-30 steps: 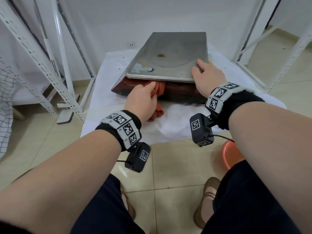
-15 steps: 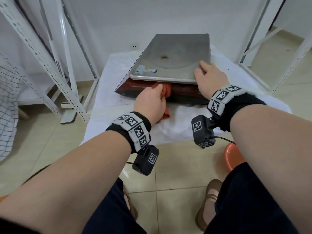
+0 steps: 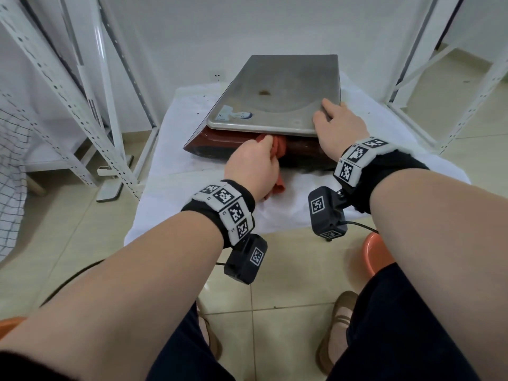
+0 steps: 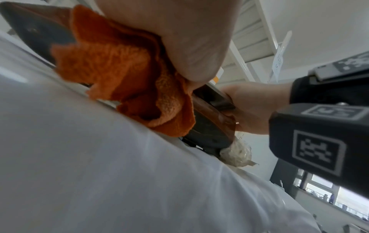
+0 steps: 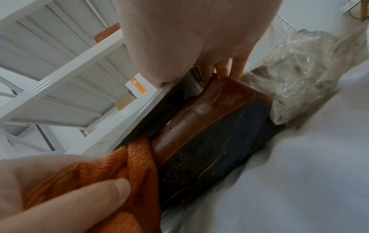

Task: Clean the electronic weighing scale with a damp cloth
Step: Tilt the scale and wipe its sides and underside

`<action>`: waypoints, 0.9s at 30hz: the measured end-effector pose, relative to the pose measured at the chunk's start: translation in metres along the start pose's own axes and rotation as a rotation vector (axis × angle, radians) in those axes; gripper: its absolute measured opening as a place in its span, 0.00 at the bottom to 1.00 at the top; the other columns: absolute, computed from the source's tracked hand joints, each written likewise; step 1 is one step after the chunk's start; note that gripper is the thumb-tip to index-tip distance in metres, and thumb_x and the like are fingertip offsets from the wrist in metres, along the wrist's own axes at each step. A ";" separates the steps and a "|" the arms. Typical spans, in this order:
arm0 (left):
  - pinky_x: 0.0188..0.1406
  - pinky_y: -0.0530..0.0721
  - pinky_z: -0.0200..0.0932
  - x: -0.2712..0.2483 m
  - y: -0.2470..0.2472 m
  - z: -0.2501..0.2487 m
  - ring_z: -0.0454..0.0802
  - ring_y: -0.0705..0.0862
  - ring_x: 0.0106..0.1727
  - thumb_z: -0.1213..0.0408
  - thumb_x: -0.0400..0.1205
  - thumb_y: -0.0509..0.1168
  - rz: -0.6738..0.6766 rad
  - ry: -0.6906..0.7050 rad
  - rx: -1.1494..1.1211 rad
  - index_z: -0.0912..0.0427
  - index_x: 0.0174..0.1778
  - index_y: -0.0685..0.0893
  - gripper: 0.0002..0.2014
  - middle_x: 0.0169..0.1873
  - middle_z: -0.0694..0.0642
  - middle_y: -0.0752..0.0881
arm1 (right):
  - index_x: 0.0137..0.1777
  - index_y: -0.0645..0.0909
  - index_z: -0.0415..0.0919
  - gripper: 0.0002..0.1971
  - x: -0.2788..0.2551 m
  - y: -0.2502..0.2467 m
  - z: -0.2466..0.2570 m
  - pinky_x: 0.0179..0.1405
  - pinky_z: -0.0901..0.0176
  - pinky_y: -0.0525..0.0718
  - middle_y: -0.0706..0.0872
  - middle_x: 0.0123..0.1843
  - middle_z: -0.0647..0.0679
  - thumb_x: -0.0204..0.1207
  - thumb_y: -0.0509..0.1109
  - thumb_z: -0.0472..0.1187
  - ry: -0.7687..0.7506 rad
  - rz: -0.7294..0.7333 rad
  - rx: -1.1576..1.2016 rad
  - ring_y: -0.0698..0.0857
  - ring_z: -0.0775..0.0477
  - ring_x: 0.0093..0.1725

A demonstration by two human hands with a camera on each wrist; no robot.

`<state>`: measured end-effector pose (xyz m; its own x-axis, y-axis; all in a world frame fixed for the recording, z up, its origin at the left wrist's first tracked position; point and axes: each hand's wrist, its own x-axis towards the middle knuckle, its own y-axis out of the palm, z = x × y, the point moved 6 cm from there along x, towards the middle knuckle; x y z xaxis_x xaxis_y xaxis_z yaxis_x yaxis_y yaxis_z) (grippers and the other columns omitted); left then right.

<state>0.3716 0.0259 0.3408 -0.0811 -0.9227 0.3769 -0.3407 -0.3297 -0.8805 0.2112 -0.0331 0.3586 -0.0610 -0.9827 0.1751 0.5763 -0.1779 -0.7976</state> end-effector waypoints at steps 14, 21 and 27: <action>0.43 0.74 0.49 -0.008 -0.008 0.024 0.63 0.81 0.46 0.65 0.79 0.59 -0.013 0.016 -0.004 0.60 0.58 0.81 0.13 0.41 0.63 0.83 | 0.53 0.71 0.44 0.12 -0.002 -0.002 0.002 0.50 0.48 0.71 0.73 0.54 0.39 0.82 0.49 0.48 0.007 -0.015 -0.025 0.73 0.36 0.48; 0.41 0.80 0.45 -0.013 -0.035 0.085 0.59 0.82 0.41 0.64 0.80 0.57 -0.078 -0.248 -0.101 0.56 0.55 0.81 0.11 0.41 0.58 0.83 | 0.55 0.74 0.43 0.14 -0.004 -0.011 0.017 0.53 0.47 0.69 0.69 0.69 0.38 0.80 0.50 0.45 0.035 -0.055 -0.267 0.69 0.35 0.59; 0.37 0.86 0.47 -0.011 -0.045 0.109 0.59 0.88 0.41 0.65 0.81 0.56 -0.176 -0.484 -0.308 0.53 0.60 0.81 0.14 0.45 0.61 0.86 | 0.75 0.69 0.51 0.24 -0.008 -0.006 0.063 0.68 0.42 0.69 0.60 0.83 0.47 0.78 0.58 0.45 -0.151 -0.065 -0.339 0.61 0.33 0.77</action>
<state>0.4904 0.0287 0.3453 0.4121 -0.8695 0.2723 -0.5722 -0.4796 -0.6653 0.2597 -0.0213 0.3985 0.0465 -0.9545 0.2947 0.2716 -0.2718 -0.9232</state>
